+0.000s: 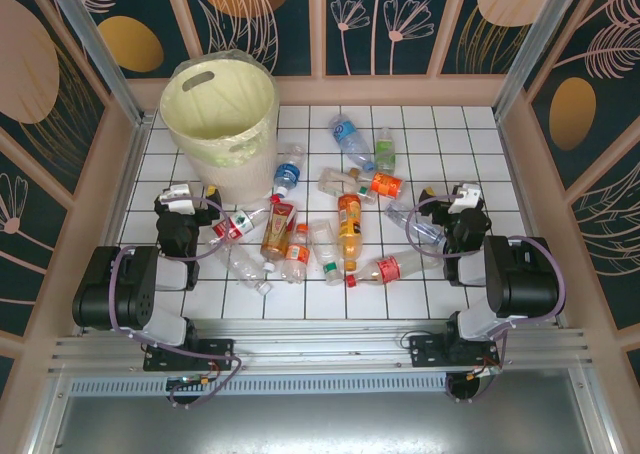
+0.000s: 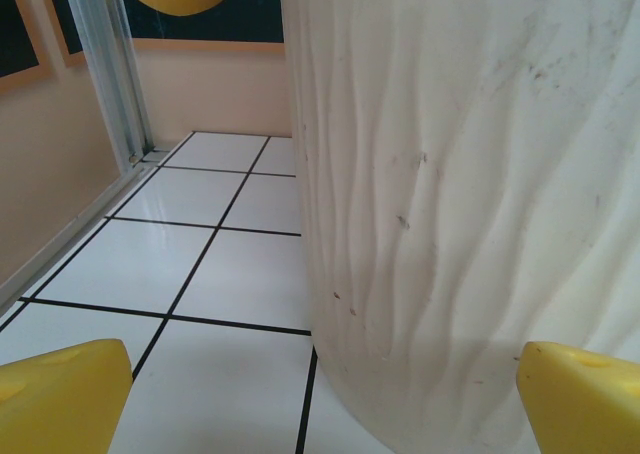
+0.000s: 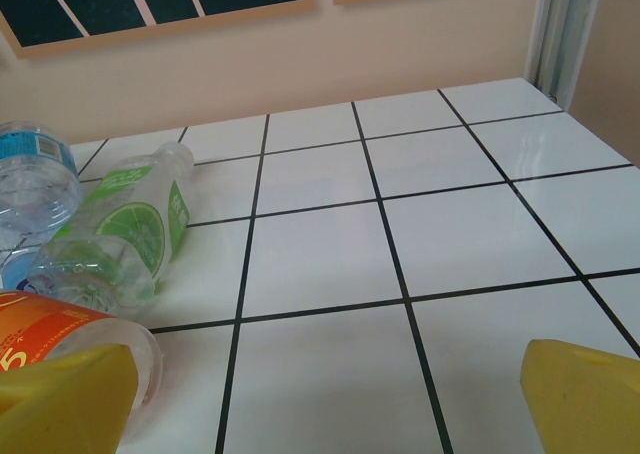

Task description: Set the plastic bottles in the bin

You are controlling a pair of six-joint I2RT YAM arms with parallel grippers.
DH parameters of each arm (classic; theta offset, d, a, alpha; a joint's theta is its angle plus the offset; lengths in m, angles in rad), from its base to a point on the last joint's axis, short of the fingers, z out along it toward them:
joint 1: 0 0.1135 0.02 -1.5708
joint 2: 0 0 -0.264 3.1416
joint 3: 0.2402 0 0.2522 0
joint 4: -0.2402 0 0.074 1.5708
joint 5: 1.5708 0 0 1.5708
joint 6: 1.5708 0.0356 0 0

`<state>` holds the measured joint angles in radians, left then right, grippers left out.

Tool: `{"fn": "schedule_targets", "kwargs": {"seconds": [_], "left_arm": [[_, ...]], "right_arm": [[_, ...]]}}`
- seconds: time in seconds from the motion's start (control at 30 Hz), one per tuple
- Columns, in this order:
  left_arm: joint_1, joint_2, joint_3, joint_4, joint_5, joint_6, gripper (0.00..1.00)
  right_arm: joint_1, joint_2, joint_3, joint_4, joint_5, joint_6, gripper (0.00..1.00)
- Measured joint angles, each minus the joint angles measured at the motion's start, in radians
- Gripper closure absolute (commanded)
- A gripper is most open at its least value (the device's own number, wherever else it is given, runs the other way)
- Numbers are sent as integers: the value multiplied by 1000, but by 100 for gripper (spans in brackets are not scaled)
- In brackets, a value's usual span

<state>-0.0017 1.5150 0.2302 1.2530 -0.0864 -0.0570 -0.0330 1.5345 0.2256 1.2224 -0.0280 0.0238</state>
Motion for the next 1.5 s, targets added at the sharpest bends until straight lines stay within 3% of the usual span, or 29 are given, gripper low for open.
{"fn": "schedule_targets", "kwargs": {"seconds": [0.6, 0.83, 1.2, 1.5], "left_arm": [[0, -2, 0, -2, 12, 0, 1], [0, -115, 0, -78, 14, 0, 1], [0, -352, 75, -394, -6, -126, 1], [-28, -532, 186, -747, 24, -320, 1]], "right_arm": [[0, 0, 0, 0, 0, 0, 1], [0, -50, 6, -69, 12, 1, 1], [75, -297, 74, -375, 98, 13, 1], [200, -452, 171, -674, 64, 118, 1]]}}
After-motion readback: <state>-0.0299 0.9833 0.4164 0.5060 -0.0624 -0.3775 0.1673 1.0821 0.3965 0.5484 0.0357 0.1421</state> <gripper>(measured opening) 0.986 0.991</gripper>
